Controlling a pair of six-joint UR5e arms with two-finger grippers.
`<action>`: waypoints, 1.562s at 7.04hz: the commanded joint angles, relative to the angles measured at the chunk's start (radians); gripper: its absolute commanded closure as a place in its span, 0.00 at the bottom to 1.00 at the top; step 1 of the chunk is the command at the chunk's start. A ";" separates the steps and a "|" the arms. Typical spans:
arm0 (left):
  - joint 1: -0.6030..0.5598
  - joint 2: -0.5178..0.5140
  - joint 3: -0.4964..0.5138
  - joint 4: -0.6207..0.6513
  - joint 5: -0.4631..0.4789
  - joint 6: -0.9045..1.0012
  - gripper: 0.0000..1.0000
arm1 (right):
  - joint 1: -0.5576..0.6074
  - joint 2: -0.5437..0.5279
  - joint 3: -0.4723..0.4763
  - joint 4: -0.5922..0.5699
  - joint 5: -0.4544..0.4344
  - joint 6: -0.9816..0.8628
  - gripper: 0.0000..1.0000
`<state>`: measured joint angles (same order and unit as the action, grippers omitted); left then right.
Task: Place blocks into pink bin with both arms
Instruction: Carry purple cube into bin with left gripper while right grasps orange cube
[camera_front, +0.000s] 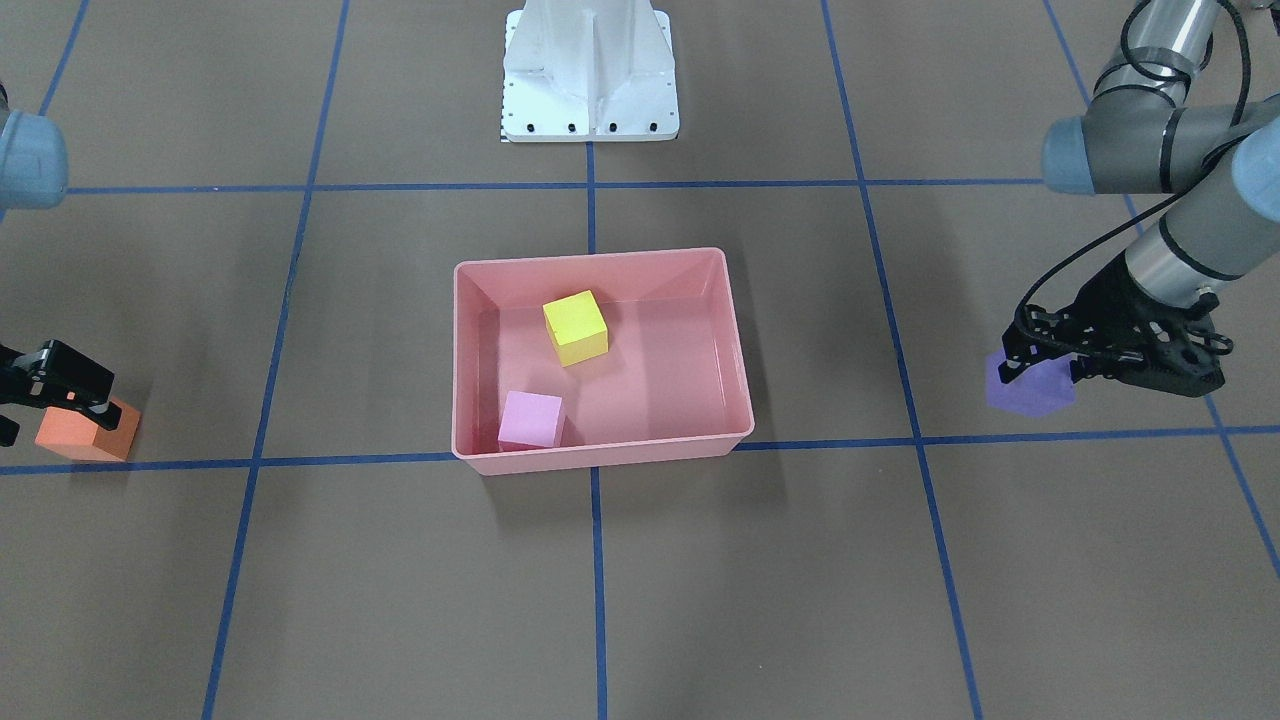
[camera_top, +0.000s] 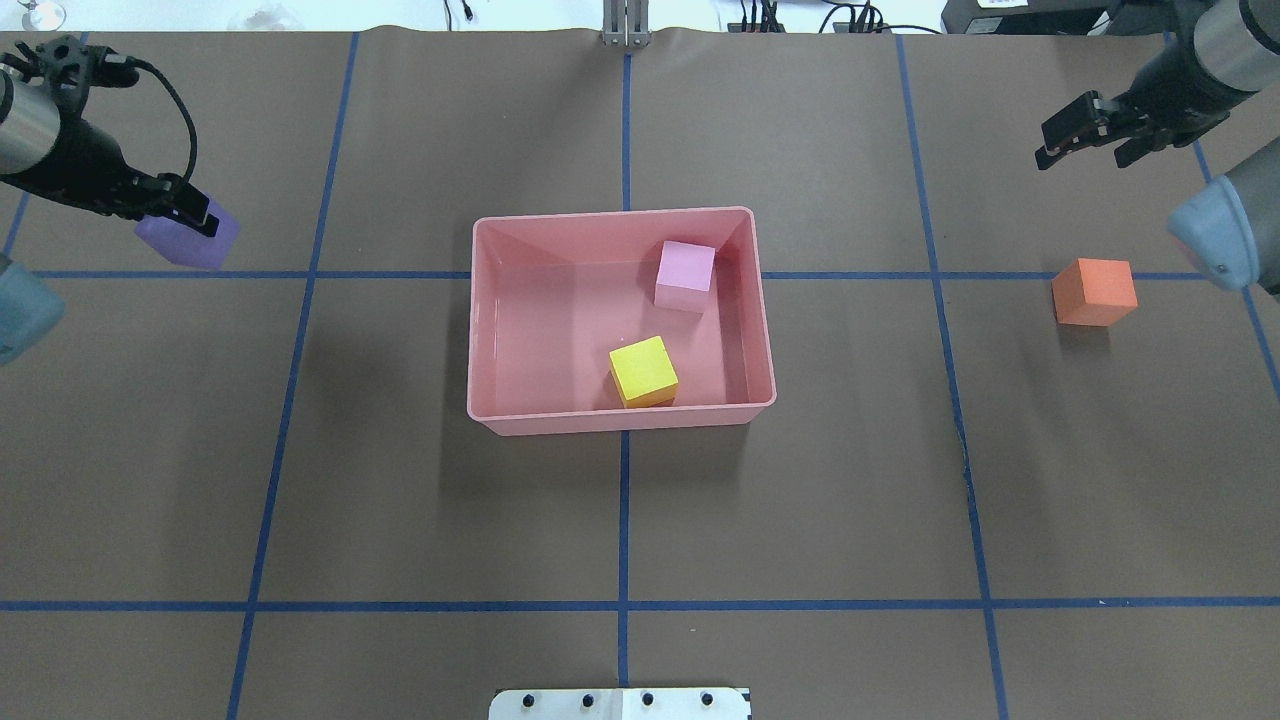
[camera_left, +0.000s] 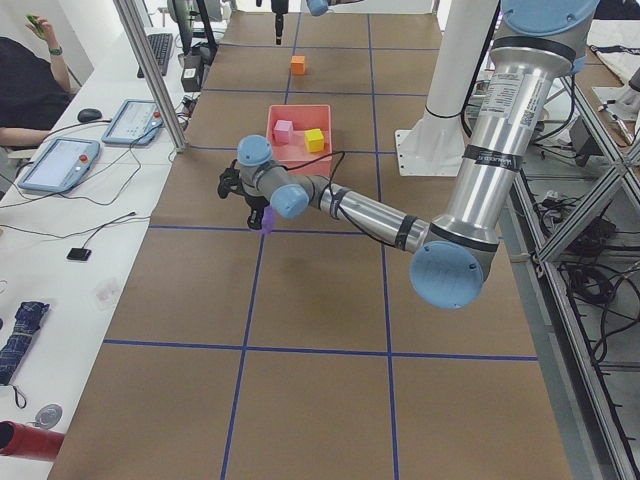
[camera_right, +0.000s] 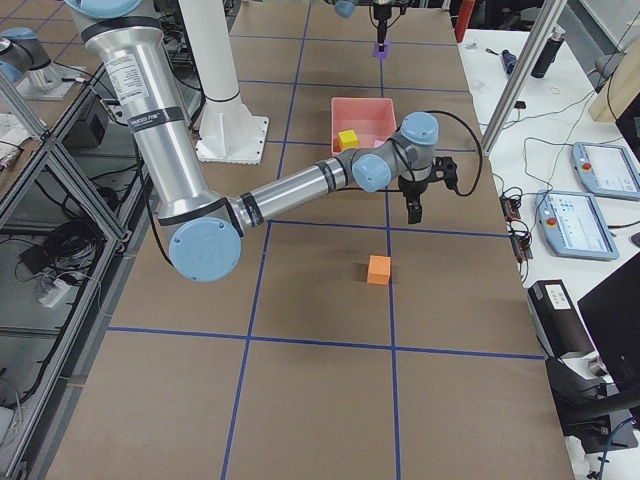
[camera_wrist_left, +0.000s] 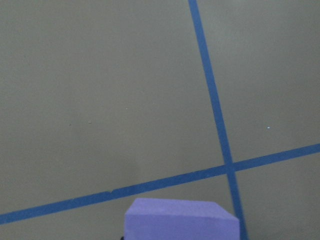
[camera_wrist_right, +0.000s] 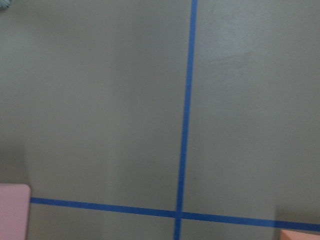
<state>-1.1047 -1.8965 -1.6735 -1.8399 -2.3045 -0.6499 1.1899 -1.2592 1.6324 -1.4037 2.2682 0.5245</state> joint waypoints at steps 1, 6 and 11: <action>0.005 -0.292 -0.100 0.425 -0.027 -0.076 1.00 | 0.002 -0.046 -0.072 0.005 -0.021 -0.081 0.00; 0.327 -0.541 -0.066 0.432 0.172 -0.491 1.00 | -0.102 -0.058 -0.175 0.006 -0.033 -0.077 0.00; 0.446 -0.621 0.063 0.366 0.310 -0.571 1.00 | -0.130 -0.074 -0.209 0.006 -0.078 -0.080 0.00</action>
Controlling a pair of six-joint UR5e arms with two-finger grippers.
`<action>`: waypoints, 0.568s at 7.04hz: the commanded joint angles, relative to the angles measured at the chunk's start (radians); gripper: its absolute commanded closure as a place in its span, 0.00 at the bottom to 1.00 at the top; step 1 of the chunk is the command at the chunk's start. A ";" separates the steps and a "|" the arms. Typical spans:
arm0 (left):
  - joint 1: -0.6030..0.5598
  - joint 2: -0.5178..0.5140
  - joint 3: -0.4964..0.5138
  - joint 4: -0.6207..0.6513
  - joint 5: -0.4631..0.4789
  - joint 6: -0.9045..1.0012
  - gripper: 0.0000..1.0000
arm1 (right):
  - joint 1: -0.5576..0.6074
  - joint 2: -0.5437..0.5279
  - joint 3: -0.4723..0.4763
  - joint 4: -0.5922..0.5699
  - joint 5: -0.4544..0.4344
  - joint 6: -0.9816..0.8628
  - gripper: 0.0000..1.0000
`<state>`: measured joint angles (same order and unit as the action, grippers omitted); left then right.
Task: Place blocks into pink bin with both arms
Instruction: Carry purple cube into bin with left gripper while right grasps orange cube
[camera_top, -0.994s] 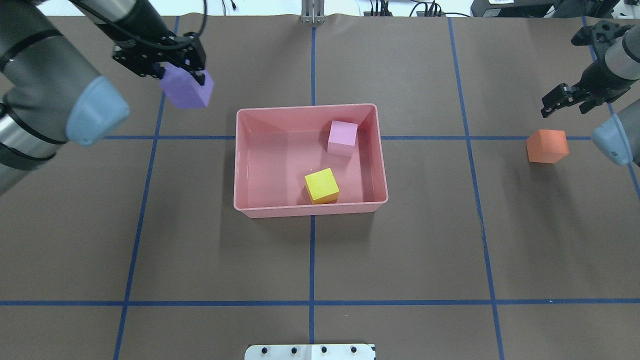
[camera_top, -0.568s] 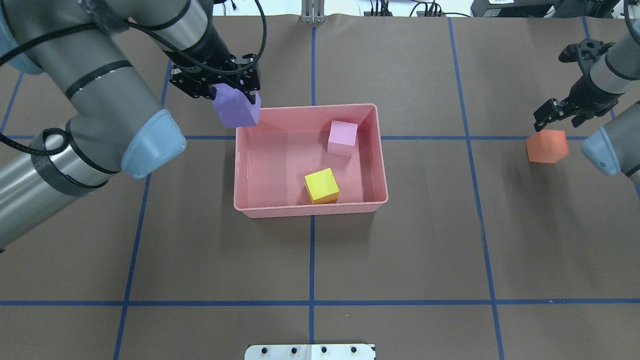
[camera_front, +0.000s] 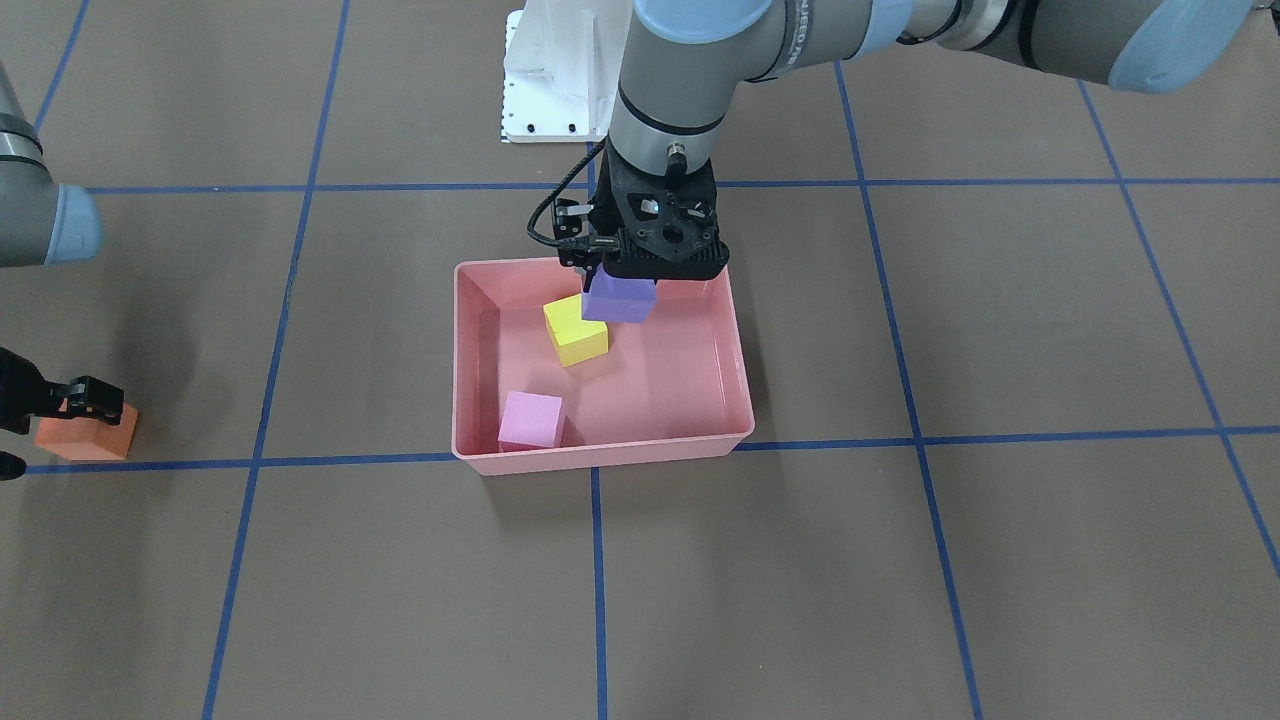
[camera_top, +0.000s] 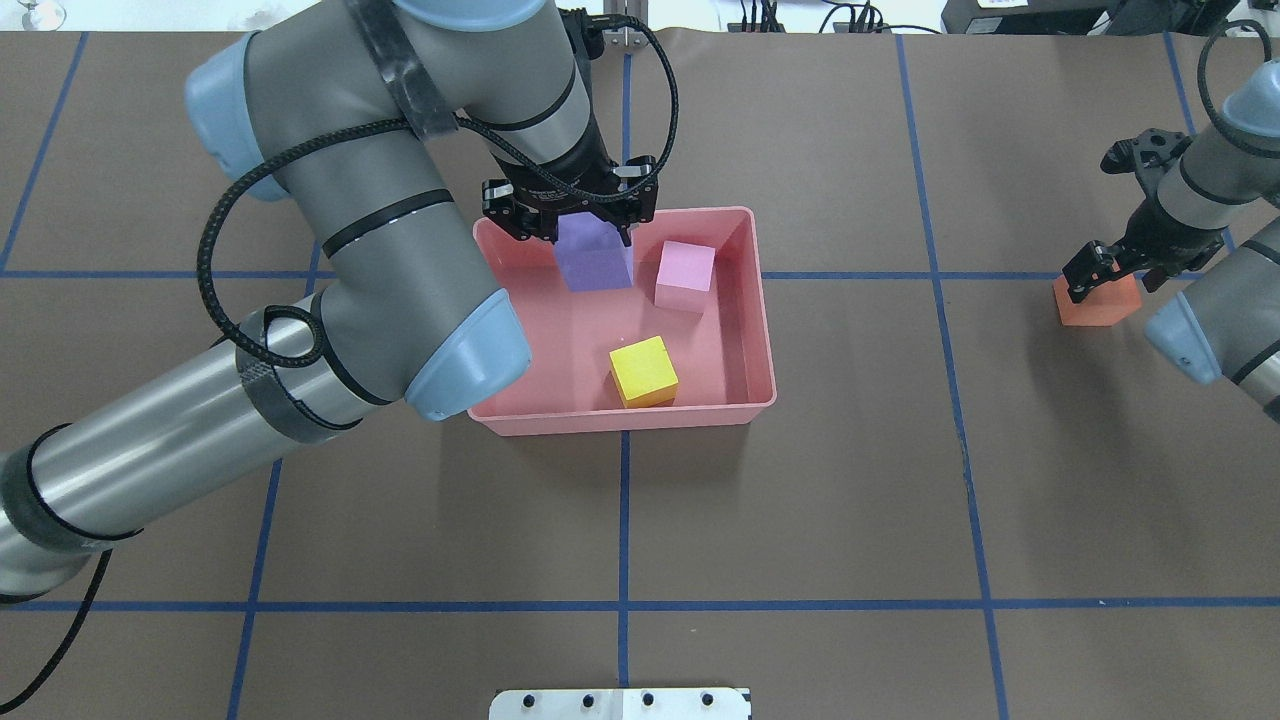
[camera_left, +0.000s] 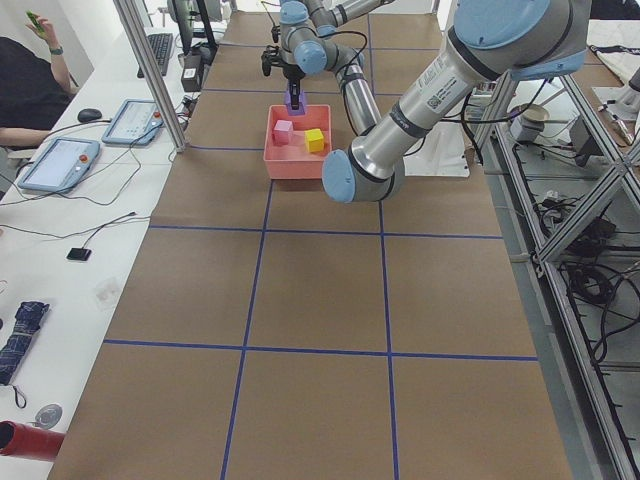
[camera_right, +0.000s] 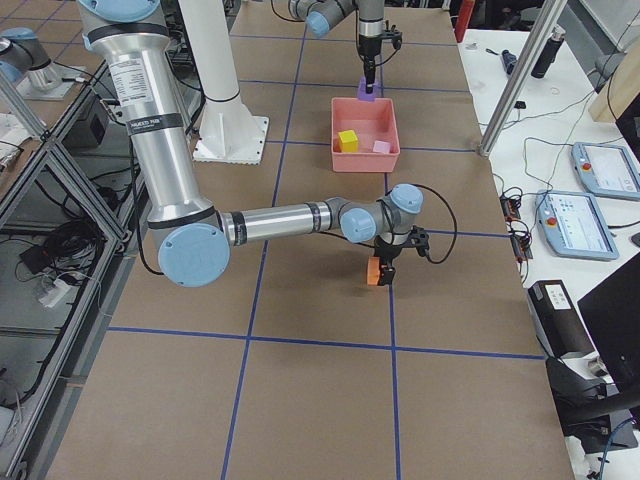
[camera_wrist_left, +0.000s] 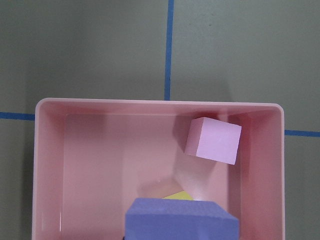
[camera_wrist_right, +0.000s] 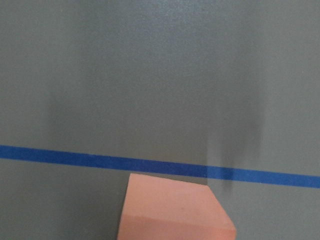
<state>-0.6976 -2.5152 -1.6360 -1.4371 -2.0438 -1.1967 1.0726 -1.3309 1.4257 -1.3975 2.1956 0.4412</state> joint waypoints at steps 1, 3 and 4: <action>0.105 -0.002 0.060 -0.110 0.154 -0.081 1.00 | -0.014 -0.001 -0.001 0.000 -0.008 0.007 0.00; 0.121 -0.002 0.105 -0.190 0.168 -0.182 0.67 | -0.016 0.004 -0.001 0.000 -0.010 0.010 0.62; 0.122 -0.004 0.102 -0.190 0.168 -0.176 0.09 | -0.016 0.013 0.009 0.000 -0.010 0.005 1.00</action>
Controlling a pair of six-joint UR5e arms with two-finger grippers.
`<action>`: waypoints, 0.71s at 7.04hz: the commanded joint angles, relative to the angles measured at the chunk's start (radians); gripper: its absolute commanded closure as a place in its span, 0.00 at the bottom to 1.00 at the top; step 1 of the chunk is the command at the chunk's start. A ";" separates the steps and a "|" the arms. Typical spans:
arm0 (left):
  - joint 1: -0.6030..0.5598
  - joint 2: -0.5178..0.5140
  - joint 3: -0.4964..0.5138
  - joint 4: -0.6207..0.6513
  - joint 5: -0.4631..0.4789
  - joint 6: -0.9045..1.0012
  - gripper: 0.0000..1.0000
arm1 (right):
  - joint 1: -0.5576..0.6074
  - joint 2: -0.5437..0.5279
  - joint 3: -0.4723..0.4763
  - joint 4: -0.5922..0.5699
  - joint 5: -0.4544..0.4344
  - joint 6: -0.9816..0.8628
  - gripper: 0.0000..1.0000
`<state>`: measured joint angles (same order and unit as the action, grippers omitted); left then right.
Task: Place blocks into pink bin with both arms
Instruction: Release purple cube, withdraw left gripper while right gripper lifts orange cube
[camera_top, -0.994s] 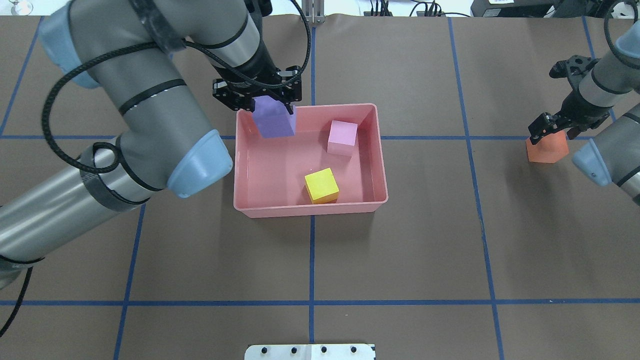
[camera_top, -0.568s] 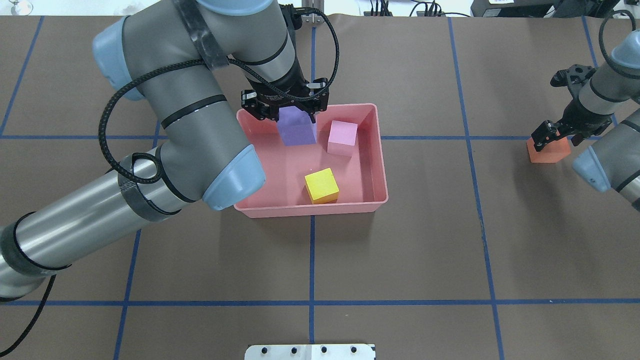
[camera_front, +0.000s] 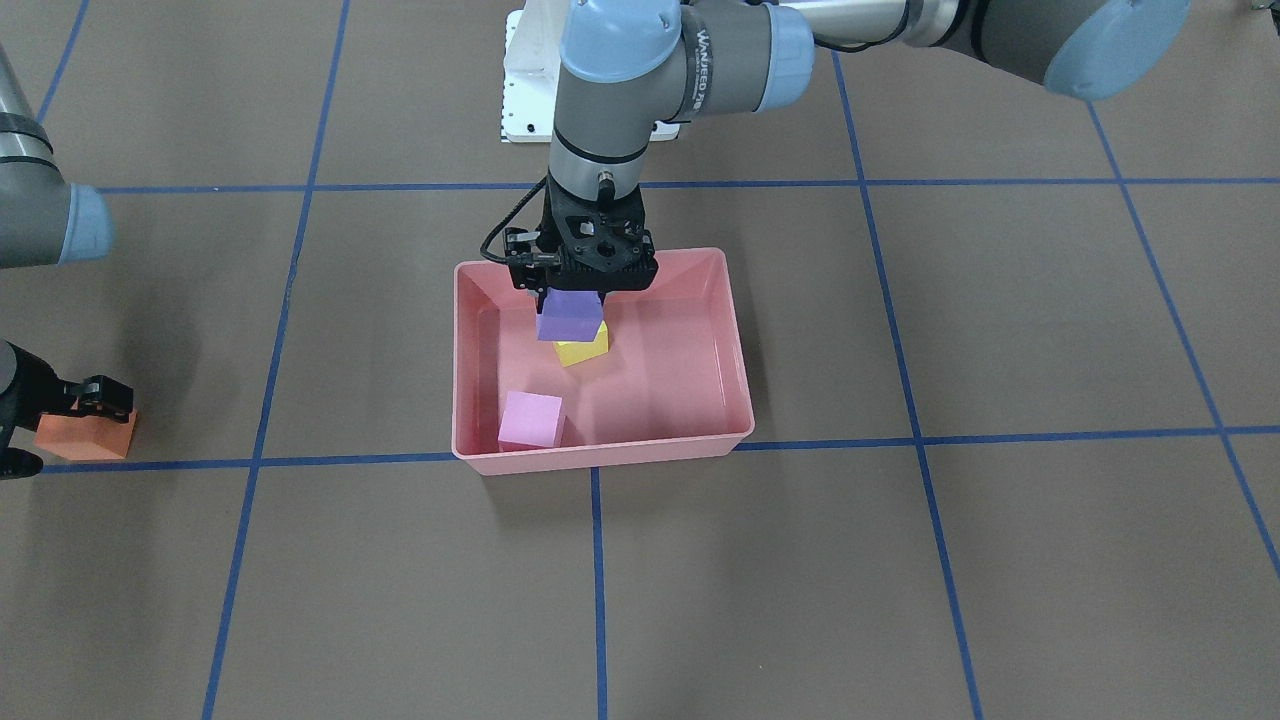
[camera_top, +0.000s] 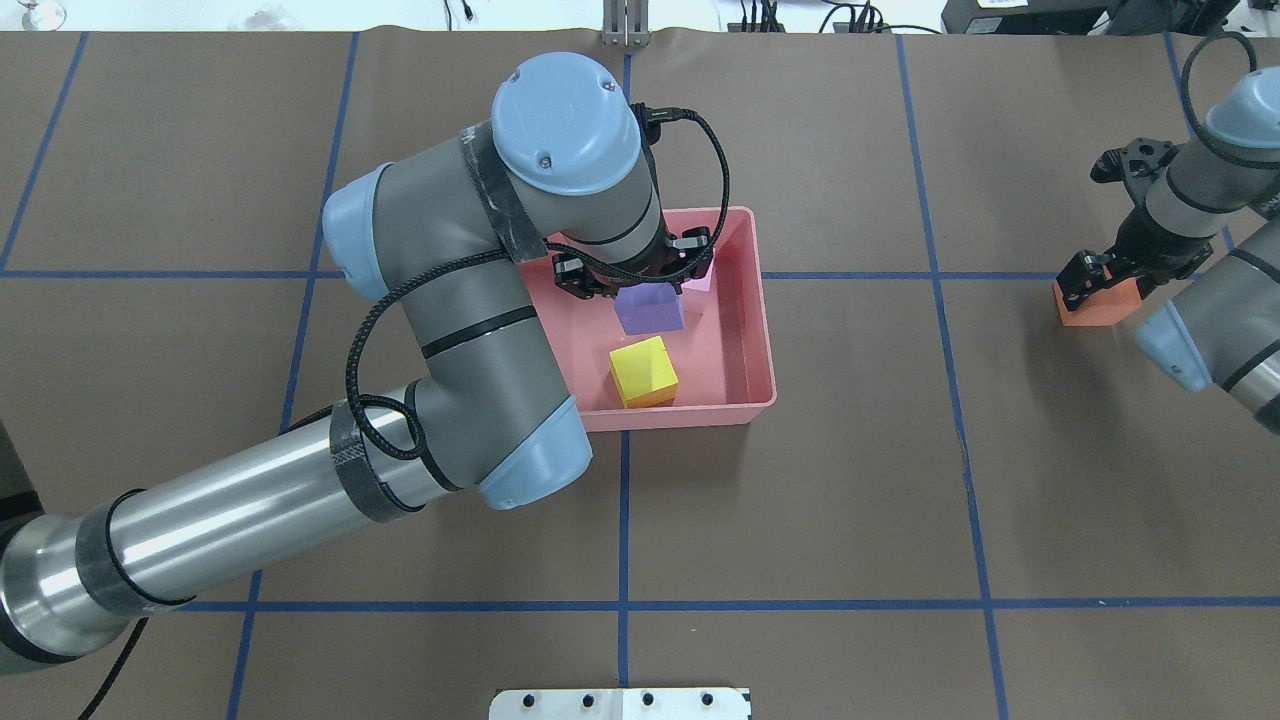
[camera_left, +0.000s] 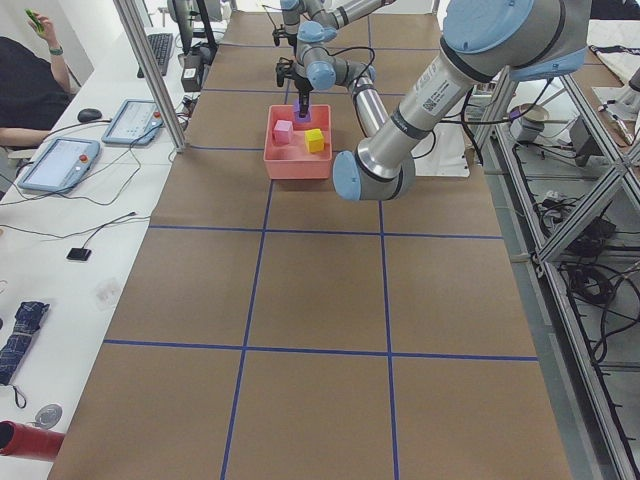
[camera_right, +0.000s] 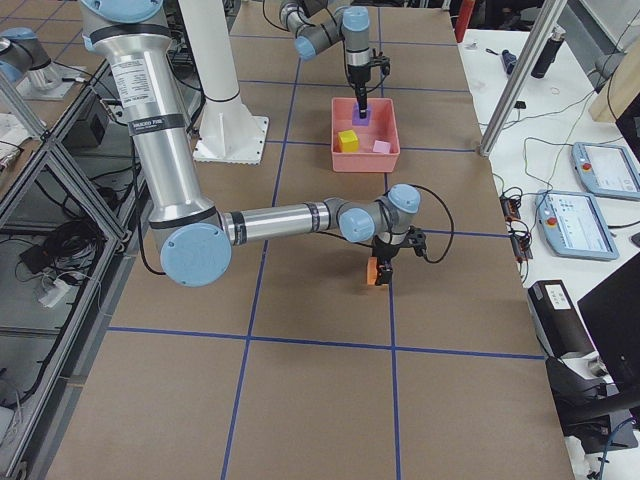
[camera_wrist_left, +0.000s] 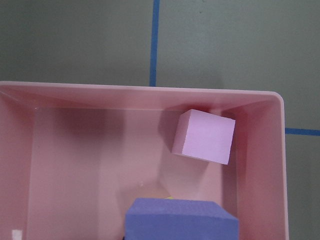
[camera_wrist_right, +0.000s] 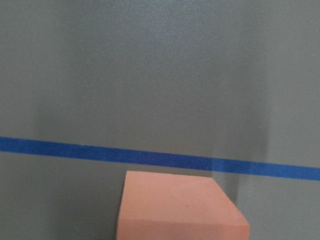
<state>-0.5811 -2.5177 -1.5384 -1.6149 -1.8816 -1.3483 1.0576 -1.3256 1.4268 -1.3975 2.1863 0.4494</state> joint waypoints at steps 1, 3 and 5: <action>0.006 -0.001 0.003 -0.011 0.007 -0.023 0.00 | 0.008 0.006 0.033 0.000 0.001 -0.003 1.00; -0.005 0.003 0.006 -0.010 0.010 -0.017 0.00 | 0.112 0.009 0.145 -0.012 0.059 -0.005 1.00; -0.083 0.064 0.000 -0.003 0.004 0.189 0.00 | 0.238 0.081 0.170 -0.017 0.340 0.017 1.00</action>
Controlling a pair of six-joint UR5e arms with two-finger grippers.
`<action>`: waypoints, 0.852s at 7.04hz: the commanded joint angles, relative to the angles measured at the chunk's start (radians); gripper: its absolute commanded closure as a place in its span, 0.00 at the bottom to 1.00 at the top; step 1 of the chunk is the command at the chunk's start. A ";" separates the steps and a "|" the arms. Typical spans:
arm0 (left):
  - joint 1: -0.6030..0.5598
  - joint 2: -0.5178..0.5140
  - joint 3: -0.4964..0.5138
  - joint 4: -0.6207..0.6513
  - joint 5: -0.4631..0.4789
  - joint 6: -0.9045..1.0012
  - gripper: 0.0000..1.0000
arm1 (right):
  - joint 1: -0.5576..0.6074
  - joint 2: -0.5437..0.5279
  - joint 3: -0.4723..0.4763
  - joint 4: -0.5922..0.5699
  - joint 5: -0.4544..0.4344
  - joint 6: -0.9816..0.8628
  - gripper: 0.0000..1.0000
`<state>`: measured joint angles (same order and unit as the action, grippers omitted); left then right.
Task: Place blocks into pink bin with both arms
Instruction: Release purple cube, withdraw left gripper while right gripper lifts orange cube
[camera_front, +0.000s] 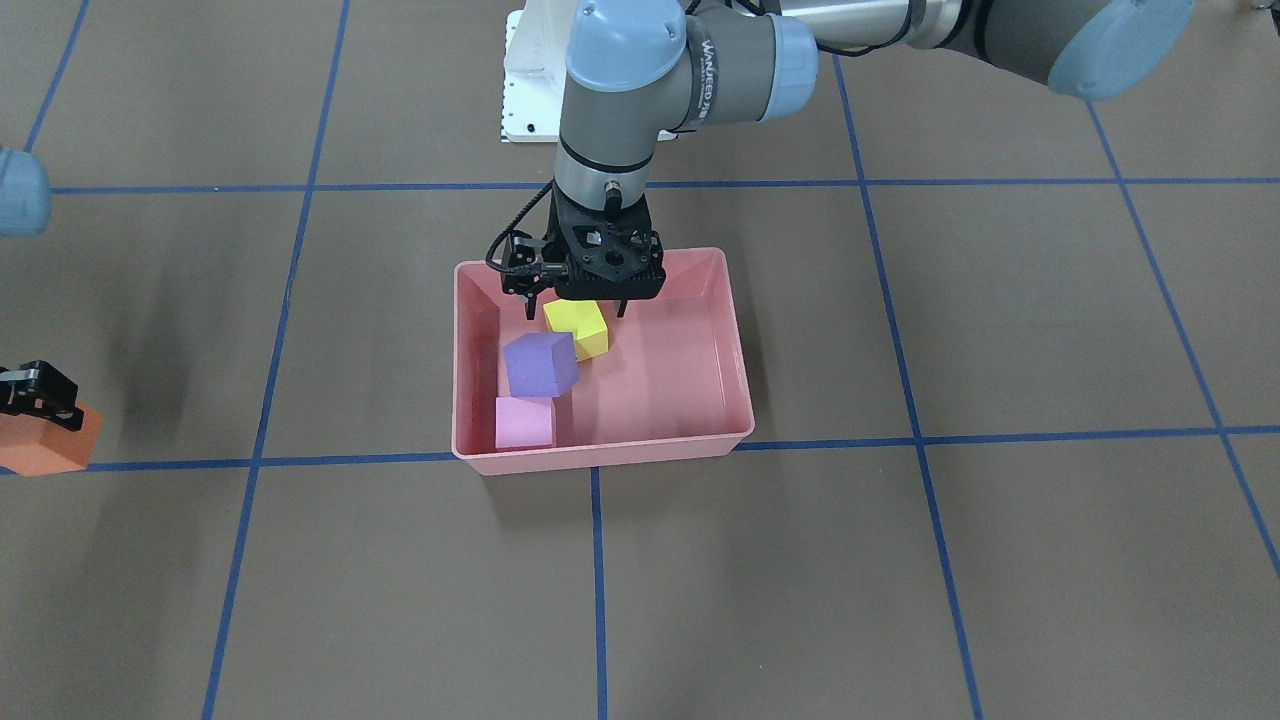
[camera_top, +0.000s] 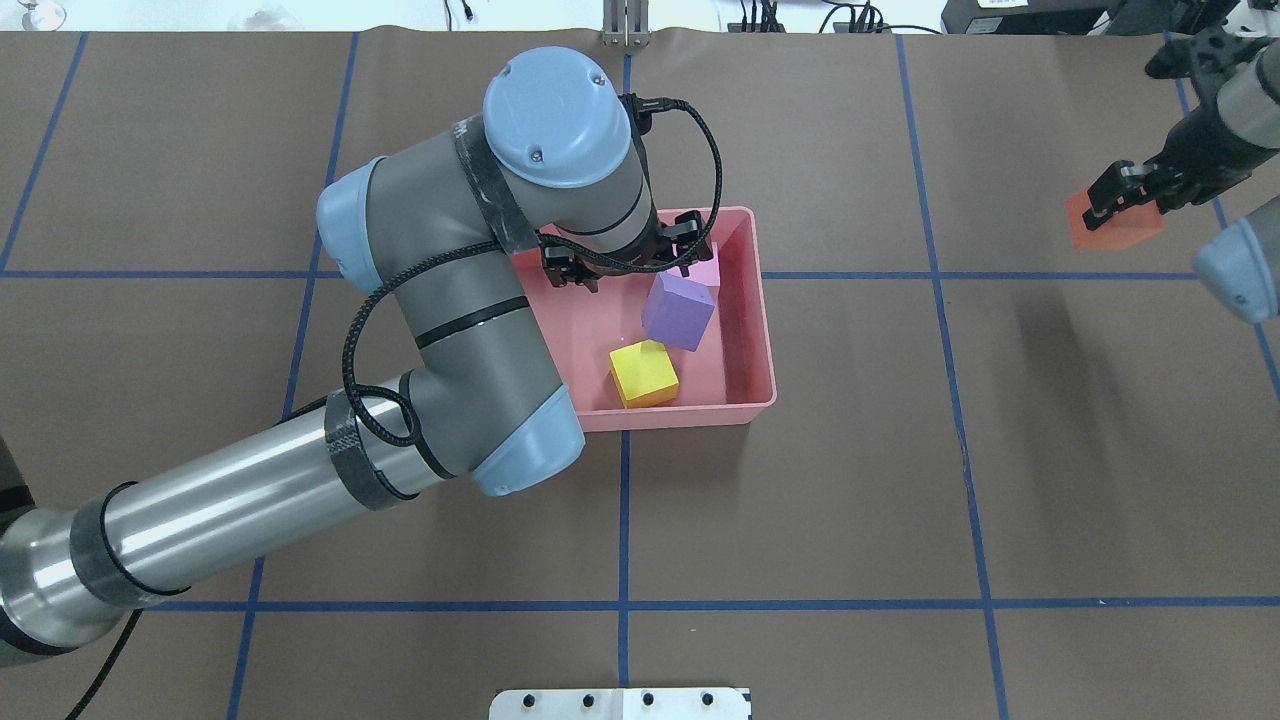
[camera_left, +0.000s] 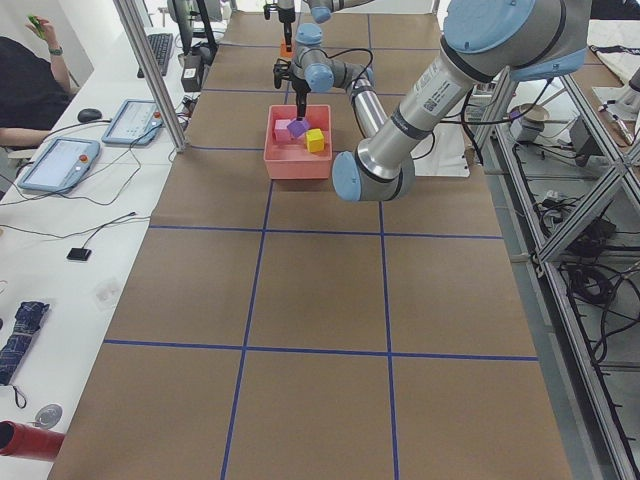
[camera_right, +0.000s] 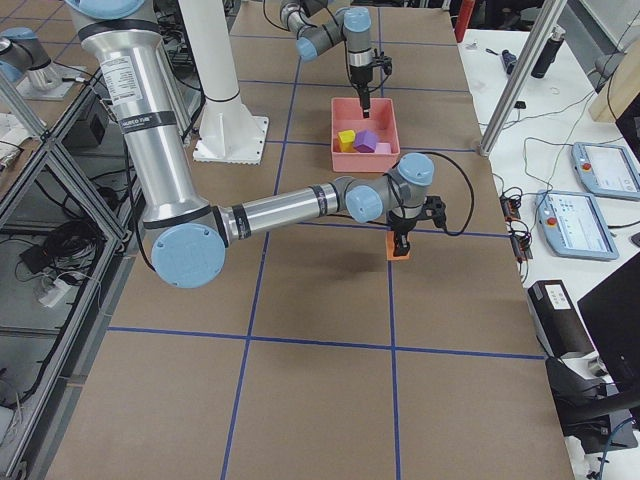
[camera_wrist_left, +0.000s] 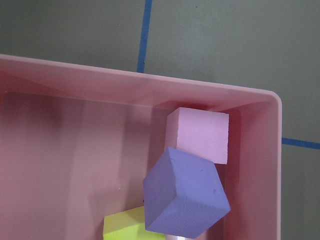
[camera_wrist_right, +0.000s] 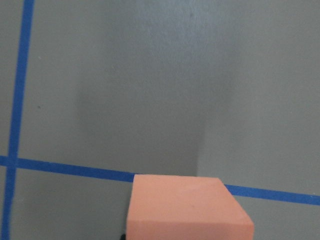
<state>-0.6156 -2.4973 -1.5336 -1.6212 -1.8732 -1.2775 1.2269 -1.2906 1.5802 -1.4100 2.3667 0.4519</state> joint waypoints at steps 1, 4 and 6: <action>-0.106 0.108 -0.014 -0.003 -0.012 0.233 0.00 | 0.080 0.112 0.018 -0.036 0.251 0.103 1.00; -0.354 0.282 -0.045 -0.009 -0.235 0.558 0.00 | -0.011 0.267 0.065 -0.030 0.318 0.419 1.00; -0.551 0.443 -0.063 -0.011 -0.364 0.849 0.00 | -0.154 0.382 0.063 -0.026 0.199 0.499 1.00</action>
<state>-1.0476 -2.1450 -1.5907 -1.6323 -2.1477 -0.6073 1.1600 -0.9763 1.6421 -1.4383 2.6312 0.9000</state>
